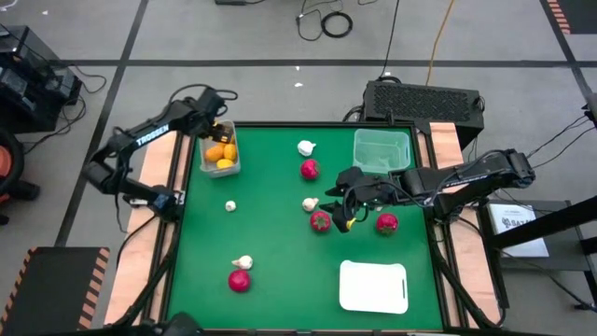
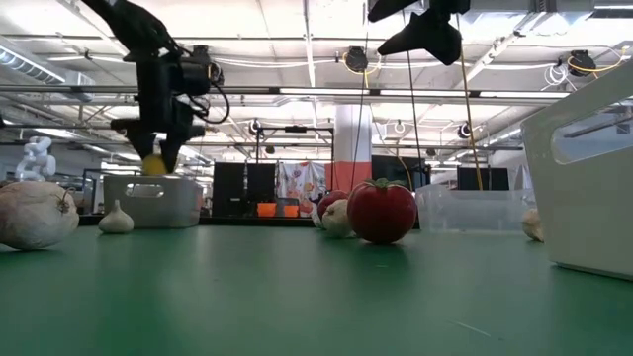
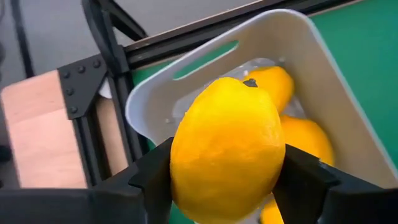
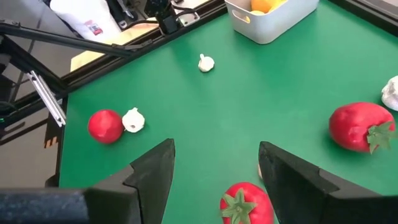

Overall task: Sort produce into baskets
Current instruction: Put the yellow lemon in the gray bin, then put the red tomato in the transparent bin

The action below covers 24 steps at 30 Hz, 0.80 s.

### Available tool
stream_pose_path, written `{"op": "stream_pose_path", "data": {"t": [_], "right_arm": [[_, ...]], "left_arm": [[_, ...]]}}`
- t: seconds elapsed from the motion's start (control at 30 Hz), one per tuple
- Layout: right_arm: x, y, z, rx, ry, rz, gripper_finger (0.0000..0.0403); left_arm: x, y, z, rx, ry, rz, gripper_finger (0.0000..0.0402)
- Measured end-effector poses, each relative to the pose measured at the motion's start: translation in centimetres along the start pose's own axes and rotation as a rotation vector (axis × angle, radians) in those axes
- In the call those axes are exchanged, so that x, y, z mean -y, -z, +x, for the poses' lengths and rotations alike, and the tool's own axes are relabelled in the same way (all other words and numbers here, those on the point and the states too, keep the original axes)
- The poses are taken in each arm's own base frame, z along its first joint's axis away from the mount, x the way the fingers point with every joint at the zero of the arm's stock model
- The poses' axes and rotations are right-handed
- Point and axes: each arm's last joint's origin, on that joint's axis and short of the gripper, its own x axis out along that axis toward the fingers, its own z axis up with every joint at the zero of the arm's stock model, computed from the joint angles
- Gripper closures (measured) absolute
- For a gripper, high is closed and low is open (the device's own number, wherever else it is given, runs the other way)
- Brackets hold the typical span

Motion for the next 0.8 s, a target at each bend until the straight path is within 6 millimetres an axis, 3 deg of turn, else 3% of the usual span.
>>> {"op": "stream_pose_path", "data": {"t": [0.37, 0.57, 0.8], "right_arm": [[0.00, 0.00, 0.00, 0.000, 0.000, -0.008, 0.0179], [0.01, 0.01, 0.00, 0.000, 0.001, -0.026, 0.0179], [0.01, 0.01, 0.00, 0.000, 0.001, -0.014, 0.0179]], "left_arm": [[0.12, -0.08, 0.61, -0.018, -0.028, 0.036, 0.0092], [0.15, -0.05, 0.61, -0.021, -0.022, 0.035, 0.0085], [0.76, 0.09, 0.35, -0.045, 0.120, 0.038, 0.0085]]}}
